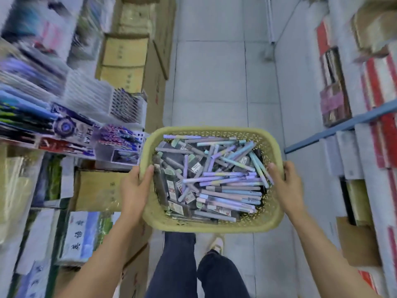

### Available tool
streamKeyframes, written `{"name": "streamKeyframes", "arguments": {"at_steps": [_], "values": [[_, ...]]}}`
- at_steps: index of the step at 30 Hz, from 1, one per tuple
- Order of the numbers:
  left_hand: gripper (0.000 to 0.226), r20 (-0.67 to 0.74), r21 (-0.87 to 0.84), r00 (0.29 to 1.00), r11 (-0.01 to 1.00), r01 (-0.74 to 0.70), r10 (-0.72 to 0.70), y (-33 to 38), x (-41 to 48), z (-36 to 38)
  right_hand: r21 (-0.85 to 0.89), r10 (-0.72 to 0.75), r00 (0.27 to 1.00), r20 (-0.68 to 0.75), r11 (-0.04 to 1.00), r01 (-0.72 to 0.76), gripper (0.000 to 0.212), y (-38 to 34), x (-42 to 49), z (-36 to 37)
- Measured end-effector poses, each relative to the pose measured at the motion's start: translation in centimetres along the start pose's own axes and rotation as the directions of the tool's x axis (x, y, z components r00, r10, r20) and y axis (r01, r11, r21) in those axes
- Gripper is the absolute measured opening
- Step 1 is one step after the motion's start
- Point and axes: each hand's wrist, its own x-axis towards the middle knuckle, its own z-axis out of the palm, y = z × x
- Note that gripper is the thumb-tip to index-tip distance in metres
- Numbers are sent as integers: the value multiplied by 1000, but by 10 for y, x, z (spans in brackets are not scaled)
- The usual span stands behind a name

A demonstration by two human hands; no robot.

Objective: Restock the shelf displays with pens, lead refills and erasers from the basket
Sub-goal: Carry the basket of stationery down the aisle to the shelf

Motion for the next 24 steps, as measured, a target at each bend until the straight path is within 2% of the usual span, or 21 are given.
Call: {"name": "streamKeyframes", "arguments": {"at_steps": [6,12,24], "values": [[40,-4,18,993,993,-120,120,77,53,-21,-2,-44,997,-68,999,44,36,-73,39,-12],[44,59,29,991,992,-122,120,148,142,-14,57,-16,992,-126,998,24,24,-133,110,-6],[54,83,7,995,999,-50,49,286,349,71,84,-12,995,-99,996,20,27,-228,361,-6]]}}
